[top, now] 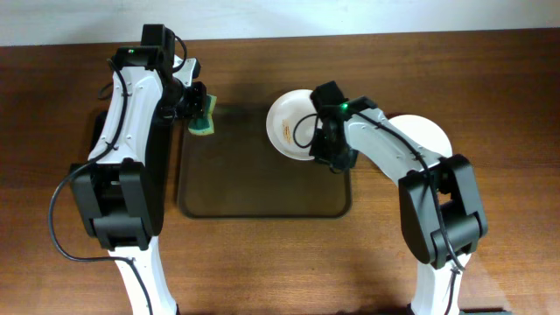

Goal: Clean dirty plates on tray and stack at the side
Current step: 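Grasp the pink plate rim with the right gripper and pull it forward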

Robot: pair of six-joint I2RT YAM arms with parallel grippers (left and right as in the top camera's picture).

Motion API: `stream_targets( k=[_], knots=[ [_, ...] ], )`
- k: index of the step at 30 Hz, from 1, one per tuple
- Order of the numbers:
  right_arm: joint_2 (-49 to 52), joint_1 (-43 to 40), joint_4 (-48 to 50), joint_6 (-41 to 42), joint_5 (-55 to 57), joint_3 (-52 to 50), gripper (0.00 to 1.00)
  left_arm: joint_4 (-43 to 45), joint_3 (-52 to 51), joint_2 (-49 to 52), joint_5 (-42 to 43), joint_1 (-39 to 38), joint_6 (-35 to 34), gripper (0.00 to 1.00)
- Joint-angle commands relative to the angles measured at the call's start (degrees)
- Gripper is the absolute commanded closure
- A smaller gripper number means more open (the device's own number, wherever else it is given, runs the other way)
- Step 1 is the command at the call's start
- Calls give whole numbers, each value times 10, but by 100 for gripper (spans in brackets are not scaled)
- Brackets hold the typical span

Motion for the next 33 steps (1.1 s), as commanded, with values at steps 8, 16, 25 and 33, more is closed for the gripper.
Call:
stream_targets(
  k=[8,16,25,33],
  knots=[
    [46,-2,39,32,29,37,72,-2,8,-2,9,0,-3,99],
    [40,27,-59,9,-43,47,92,-4,8,-2,9,0,-3,99],
    [-1,0,-46,-373,-47,171,23,-1,8,-2,9,0,-3,99],
    [114,-7,-58,-611,-71,171,24,-1,8,-2,9,0,-3,99]
  ],
)
